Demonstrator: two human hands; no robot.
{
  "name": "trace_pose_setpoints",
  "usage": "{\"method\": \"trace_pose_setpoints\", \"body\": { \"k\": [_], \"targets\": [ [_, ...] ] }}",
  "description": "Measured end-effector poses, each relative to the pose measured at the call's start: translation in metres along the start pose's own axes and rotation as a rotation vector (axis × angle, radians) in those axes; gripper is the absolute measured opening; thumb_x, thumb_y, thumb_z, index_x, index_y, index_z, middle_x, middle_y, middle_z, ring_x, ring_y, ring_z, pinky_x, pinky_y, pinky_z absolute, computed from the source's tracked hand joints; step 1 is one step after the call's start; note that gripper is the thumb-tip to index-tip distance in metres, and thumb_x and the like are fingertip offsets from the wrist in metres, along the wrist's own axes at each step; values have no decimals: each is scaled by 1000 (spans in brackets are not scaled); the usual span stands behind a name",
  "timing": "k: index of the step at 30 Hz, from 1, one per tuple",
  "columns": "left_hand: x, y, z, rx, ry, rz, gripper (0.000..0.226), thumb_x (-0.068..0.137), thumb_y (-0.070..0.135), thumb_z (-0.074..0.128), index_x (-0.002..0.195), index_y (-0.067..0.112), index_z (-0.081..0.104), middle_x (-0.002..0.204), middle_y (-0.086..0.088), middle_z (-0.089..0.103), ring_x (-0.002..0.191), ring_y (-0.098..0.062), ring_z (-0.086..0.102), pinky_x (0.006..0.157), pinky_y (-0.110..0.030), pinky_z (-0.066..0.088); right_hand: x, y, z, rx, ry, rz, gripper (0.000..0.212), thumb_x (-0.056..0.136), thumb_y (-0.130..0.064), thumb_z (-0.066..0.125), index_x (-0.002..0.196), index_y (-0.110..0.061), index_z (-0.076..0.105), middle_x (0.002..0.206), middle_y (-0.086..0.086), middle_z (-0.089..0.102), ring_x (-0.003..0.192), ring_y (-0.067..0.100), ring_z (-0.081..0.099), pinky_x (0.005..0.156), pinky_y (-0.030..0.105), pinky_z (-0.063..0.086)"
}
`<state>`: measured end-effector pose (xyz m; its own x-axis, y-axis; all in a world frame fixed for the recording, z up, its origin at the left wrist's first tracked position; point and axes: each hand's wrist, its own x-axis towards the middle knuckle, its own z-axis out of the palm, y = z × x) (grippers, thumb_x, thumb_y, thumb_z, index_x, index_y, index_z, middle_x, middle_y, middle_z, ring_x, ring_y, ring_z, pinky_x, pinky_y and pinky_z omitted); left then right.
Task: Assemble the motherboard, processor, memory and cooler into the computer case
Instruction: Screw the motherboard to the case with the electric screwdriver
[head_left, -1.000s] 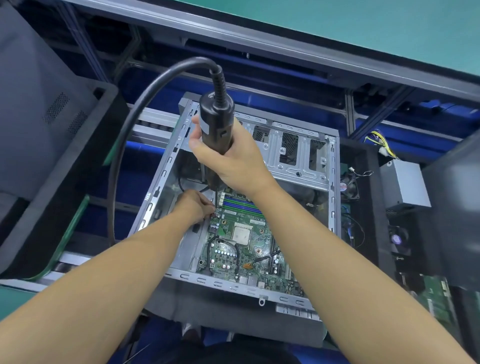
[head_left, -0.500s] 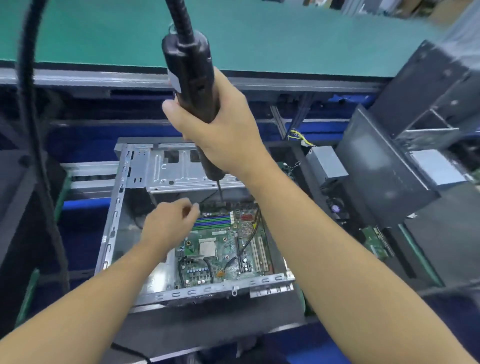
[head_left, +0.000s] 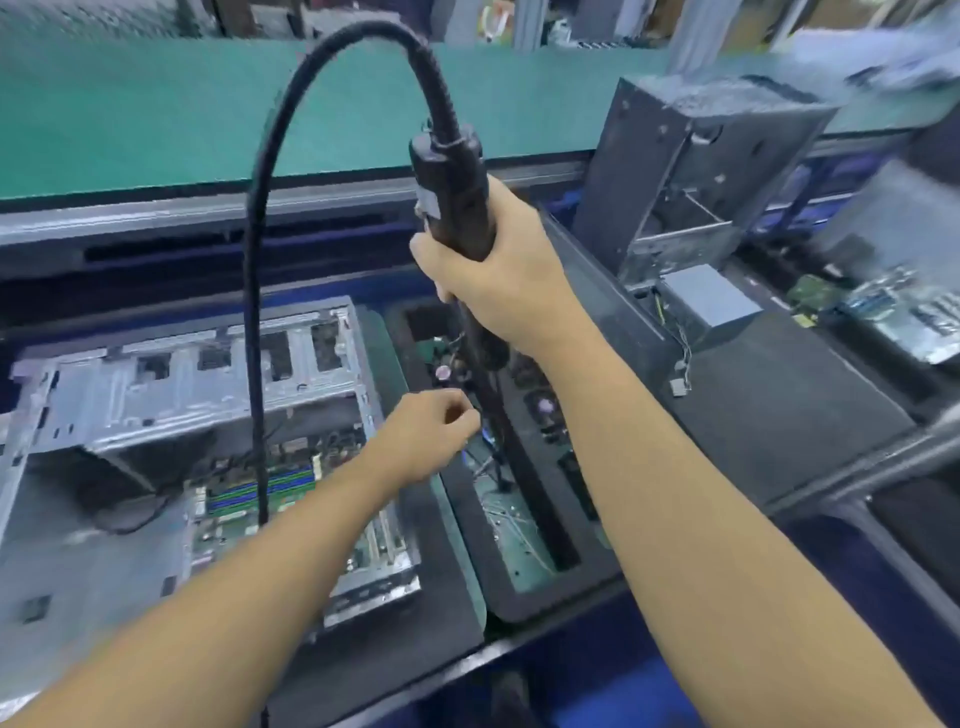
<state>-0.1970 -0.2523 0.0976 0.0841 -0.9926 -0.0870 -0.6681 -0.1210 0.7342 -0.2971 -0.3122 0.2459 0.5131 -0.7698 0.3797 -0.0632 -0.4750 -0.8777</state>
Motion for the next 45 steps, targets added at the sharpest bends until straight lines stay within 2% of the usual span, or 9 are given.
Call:
{"method": "trace_pose_setpoints", "body": {
  "k": [3, 9, 13, 16, 23, 29, 34, 38, 45],
  "targets": [
    [27, 12, 55, 72, -178, -118, 18, 91, 19, 48, 88, 24, 65, 76, 8, 66, 61, -4, 57, 51, -14, 38, -13, 33, -35, 46, 22, 55, 17, 89, -8, 69, 96, -4, 55, 71, 7, 57, 56, 17, 56, 61, 38, 53],
    [51, -10, 136, 269, -312, -332, 23, 91, 6, 52, 101, 11, 71, 113, -3, 68, 100, -19, 64, 89, -24, 49, -31, 91, -71, 149, 13, 120, 23, 87, -8, 72, 97, 1, 54, 79, 17, 59, 70, 38, 57, 65, 49, 54],
    [65, -23, 173, 309, -378, -495, 19, 88, 8, 59, 102, 8, 72, 110, -6, 70, 100, -21, 66, 89, -29, 52, -38, 115, -80, 207, 32, 158, 22, 85, -9, 73, 97, -1, 56, 81, 15, 59, 76, 33, 55, 74, 48, 51],
    [67, -29, 201, 370, -419, -563, 34, 92, 7, 54, 126, 4, 56, 121, -12, 62, 108, -26, 60, 88, -31, 49, -39, 126, -85, 246, 36, 177, 22, 85, -8, 74, 96, -1, 56, 74, 5, 56, 75, 30, 54, 74, 46, 51],
    [73, -44, 238, 376, -240, -700, 27, 96, 2, 42, 120, 6, 54, 125, -8, 58, 114, -20, 57, 92, -24, 44, -41, 150, -93, 287, 36, 226, 24, 85, -7, 73, 88, -3, 49, 70, -7, 50, 68, 15, 48, 72, 45, 50],
    [70, -62, 261, 22, 41, -886, 21, 95, -3, 47, 110, -5, 61, 113, -23, 58, 98, -36, 59, 86, -43, 52, -43, 167, -88, 327, 37, 259, 23, 85, -3, 71, 93, -1, 50, 69, 4, 51, 71, 40, 54, 76, 57, 52],
    [64, -60, 267, -105, 150, -874, 16, 92, -1, 53, 98, -3, 67, 94, -19, 65, 83, -30, 59, 70, -24, 37, -44, 173, -83, 278, 18, 287, 23, 86, -6, 71, 82, -15, 50, 69, 11, 50, 64, 27, 51, 72, 54, 54],
    [57, -56, 274, -125, 237, -917, 23, 91, -7, 41, 100, 4, 59, 91, -9, 56, 82, -23, 50, 65, -25, 38, -44, 175, -78, 299, 2, 292, 19, 86, -5, 70, 85, -8, 51, 70, 14, 50, 63, 28, 50, 70, 53, 54],
    [45, -54, 287, -151, 308, -980, 31, 91, -14, 32, 112, 3, 47, 118, -20, 53, 108, -34, 52, 94, -44, 43, -47, 179, -73, 308, -10, 281, 18, 86, -6, 69, 89, -4, 52, 72, 17, 52, 67, 35, 53, 69, 49, 54]
  ]
}}
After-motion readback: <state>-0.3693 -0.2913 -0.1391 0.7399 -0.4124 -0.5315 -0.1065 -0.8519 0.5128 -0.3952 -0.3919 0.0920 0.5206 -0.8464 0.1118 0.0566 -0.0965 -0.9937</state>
